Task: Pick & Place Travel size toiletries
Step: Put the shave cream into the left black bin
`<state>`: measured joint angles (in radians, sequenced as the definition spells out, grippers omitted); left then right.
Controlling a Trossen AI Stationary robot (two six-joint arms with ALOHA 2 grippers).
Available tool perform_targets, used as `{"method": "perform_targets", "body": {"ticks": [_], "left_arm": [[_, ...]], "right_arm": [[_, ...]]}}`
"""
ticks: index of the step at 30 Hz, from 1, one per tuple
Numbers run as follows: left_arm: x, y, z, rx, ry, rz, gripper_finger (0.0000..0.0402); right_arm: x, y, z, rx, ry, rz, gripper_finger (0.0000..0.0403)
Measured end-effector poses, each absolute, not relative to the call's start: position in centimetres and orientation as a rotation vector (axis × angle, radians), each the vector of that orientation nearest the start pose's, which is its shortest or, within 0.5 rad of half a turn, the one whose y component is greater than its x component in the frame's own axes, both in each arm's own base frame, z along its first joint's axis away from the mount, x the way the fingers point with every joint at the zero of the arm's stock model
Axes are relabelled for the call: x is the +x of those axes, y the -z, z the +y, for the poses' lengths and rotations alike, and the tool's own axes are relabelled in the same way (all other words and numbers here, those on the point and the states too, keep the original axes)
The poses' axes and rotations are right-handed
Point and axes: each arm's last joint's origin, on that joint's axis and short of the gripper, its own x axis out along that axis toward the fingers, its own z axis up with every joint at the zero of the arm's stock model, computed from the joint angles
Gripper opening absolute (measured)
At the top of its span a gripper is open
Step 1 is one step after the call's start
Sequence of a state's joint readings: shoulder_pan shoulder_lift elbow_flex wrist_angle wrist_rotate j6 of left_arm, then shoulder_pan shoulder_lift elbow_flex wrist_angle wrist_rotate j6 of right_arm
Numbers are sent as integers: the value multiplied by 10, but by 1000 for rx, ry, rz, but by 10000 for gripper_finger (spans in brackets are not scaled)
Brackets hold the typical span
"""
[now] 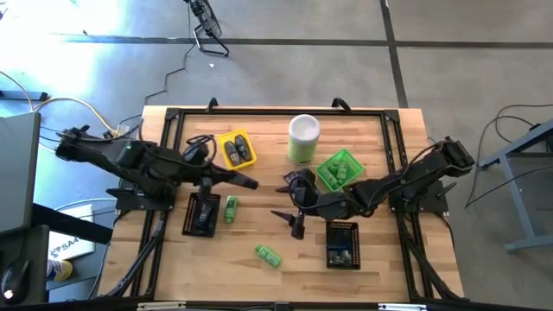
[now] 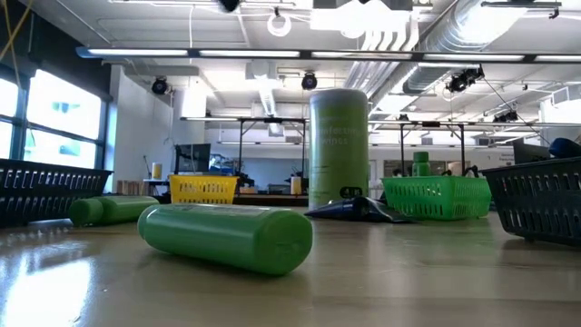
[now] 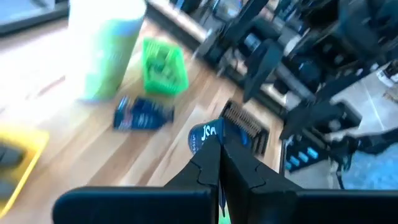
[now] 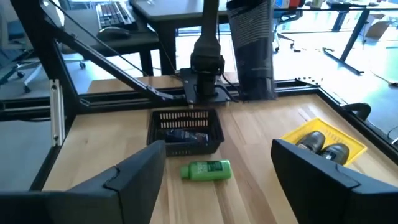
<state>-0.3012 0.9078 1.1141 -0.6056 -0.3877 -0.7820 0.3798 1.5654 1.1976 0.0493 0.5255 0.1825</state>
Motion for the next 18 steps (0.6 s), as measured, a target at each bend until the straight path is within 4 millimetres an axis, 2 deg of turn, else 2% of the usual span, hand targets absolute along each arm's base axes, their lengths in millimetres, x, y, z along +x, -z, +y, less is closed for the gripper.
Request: {"method": "perform_targets", "body": {"ticks": [3, 9, 13, 18], "left_arm": [[149, -380, -36, -698, -221, 399, 0], [125, -359, -34, -842, -266, 713, 0], [116, -345, -34, -904, -373, 929, 0], [117, -334, -35, -899, -492, 1074, 0]], "right_arm": [[336, -306, 121, 43, 165, 276, 280], [336, -306, 120, 45, 167, 277, 269], [336, -305, 120, 44, 167, 280, 263], [336, -305, 120, 44, 168, 279, 259]]}}
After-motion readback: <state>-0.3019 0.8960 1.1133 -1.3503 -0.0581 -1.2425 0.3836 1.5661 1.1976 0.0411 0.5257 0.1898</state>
